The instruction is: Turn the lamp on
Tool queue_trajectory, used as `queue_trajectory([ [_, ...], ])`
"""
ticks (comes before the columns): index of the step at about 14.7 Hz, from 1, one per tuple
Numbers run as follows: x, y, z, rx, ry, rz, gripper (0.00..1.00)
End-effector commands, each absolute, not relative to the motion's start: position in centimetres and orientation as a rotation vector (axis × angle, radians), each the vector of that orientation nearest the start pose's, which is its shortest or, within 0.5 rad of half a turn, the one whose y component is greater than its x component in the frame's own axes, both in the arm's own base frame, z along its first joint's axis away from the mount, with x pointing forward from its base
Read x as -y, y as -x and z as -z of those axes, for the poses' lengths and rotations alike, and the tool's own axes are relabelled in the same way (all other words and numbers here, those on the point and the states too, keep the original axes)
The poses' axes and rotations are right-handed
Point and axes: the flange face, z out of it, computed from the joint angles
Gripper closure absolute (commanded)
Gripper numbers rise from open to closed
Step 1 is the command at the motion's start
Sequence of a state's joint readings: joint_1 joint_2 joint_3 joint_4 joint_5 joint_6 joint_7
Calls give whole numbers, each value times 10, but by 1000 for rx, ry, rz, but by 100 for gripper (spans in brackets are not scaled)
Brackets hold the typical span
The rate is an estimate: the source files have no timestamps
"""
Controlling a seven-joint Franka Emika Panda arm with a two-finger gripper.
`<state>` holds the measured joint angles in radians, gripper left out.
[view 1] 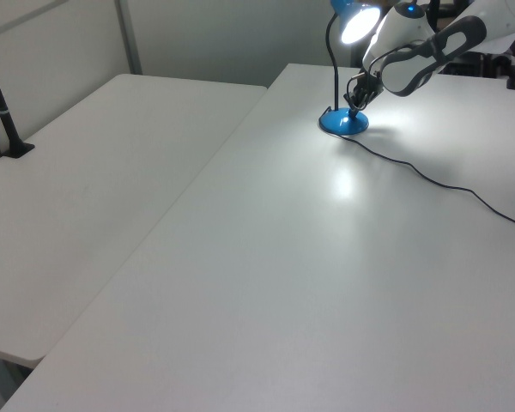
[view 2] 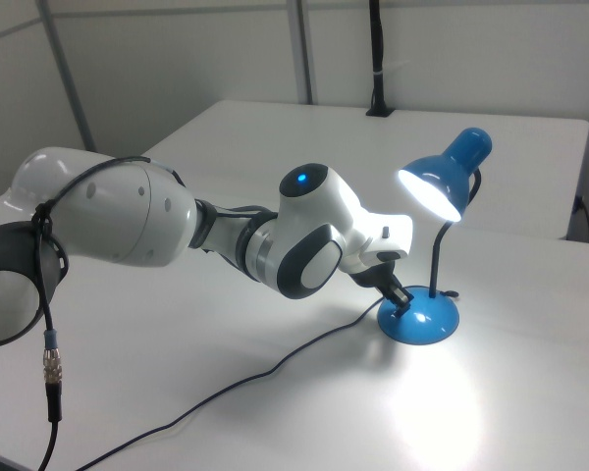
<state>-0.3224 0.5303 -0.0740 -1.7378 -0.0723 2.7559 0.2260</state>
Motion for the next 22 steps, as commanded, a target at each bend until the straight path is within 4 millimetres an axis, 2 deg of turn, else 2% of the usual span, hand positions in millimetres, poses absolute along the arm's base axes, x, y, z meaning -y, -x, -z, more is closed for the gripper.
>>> queue_trajectory([
  [1, 263, -659, -306, -811, 3081, 754, 100],
  [3, 261, -660, -318, -802, 3078, 780, 100],
  [6, 247, -660, -359, -787, 3055, 837, 100],
  [9, 199, -664, -388, -692, 3068, 698, 100],
  [10, 166, -666, -402, -614, 3086, 634, 100],
  [12, 123, -666, -416, -493, 3124, 531, 100],
  [14, 90, -659, -441, -406, 3151, 463, 100],
  [18, 37, -633, -498, -184, 3203, 315, 98],
  [22, 2, -614, -523, 15, 3235, 25, 97],
])
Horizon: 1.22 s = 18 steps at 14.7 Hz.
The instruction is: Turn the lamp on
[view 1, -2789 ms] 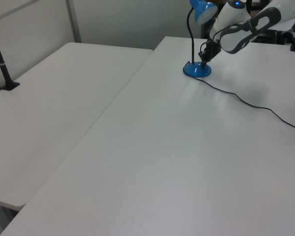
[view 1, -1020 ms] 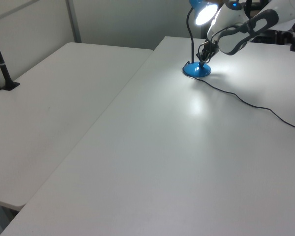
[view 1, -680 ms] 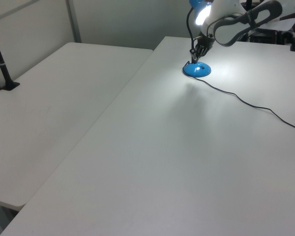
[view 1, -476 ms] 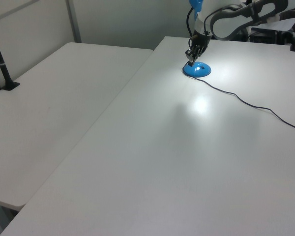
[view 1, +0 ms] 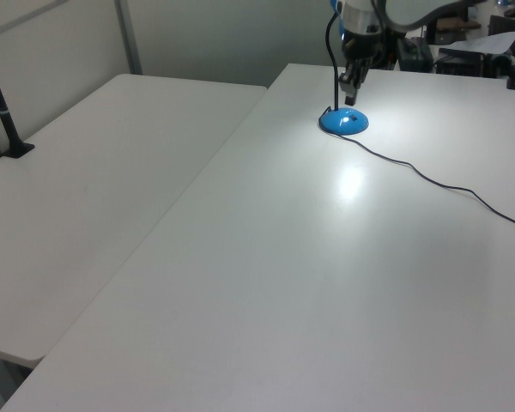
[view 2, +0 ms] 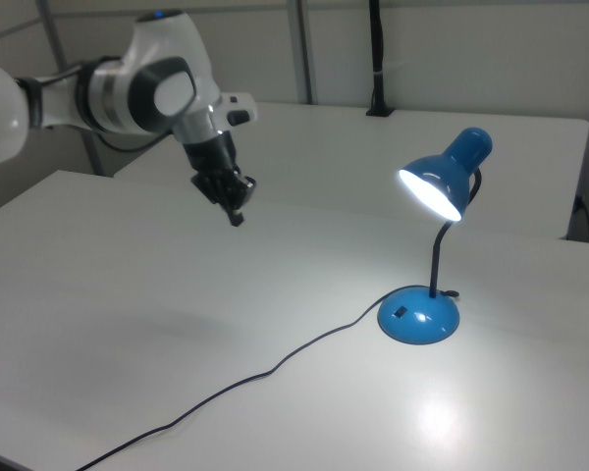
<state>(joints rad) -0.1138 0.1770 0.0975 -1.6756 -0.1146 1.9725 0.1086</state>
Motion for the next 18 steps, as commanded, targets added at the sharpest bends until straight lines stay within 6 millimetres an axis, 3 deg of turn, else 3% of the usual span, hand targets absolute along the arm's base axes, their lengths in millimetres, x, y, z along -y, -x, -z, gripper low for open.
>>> queue_trajectory([
  [1, -6, -608, -532, 36, 3237, 6, 95],
  [3, -21, -599, -550, 48, 3239, 40, 89],
  [6, -21, -585, -572, 5, 3212, 70, 87],
  [9, -11, -575, -581, -37, 3160, 74, 65],
  [10, -11, -576, -580, -36, 3163, 72, 48],
  [11, -11, -576, -579, -33, 3169, 70, 14],
  [12, -8, -578, -578, -31, 3190, 69, 2],
  [18, 6, -577, -583, -39, 3223, 82, 0],
])
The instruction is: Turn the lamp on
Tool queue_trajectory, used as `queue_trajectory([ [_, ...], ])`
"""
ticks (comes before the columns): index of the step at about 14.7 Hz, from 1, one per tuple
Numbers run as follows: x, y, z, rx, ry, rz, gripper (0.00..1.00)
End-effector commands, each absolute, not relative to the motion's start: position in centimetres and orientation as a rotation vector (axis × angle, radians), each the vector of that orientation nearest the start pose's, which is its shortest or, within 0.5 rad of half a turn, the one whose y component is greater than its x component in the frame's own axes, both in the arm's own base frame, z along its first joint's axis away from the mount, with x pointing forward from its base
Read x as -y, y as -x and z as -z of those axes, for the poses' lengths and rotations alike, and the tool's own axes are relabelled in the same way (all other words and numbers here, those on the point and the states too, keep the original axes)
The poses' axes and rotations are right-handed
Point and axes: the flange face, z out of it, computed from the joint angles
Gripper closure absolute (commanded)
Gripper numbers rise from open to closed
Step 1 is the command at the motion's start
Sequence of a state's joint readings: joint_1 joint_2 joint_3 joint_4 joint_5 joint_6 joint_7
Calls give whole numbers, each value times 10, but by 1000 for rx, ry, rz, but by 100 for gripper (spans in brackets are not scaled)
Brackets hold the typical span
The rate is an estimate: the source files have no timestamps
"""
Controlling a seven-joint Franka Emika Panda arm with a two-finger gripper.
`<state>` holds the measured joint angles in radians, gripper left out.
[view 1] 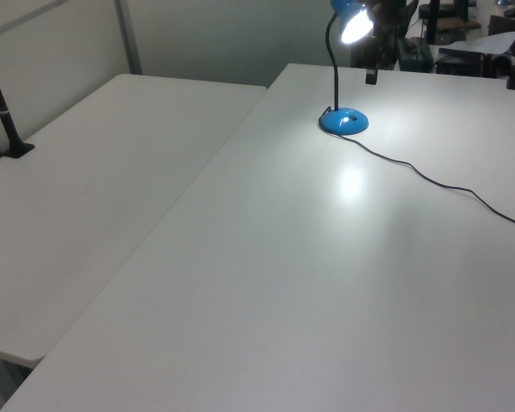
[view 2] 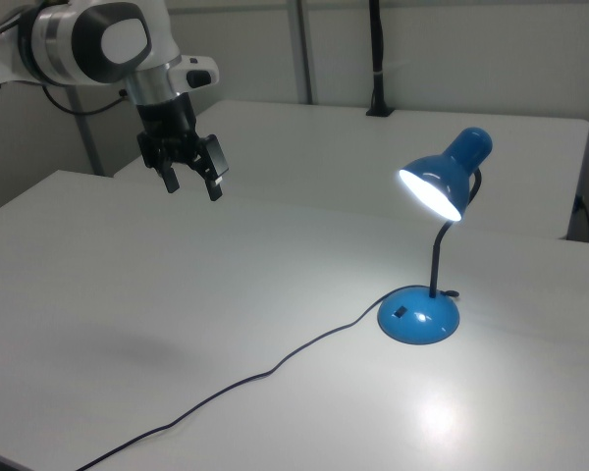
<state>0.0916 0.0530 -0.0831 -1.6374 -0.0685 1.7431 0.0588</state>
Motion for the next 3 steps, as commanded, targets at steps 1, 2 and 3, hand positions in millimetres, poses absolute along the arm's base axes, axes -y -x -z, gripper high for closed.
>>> queue_trajectory([
  [1, 6, -577, -583, -39, 3223, 82, 0],
  [2, 7, -576, -584, -44, 3223, 84, 0],
  [3, 7, -577, -584, -44, 3223, 84, 0],
])
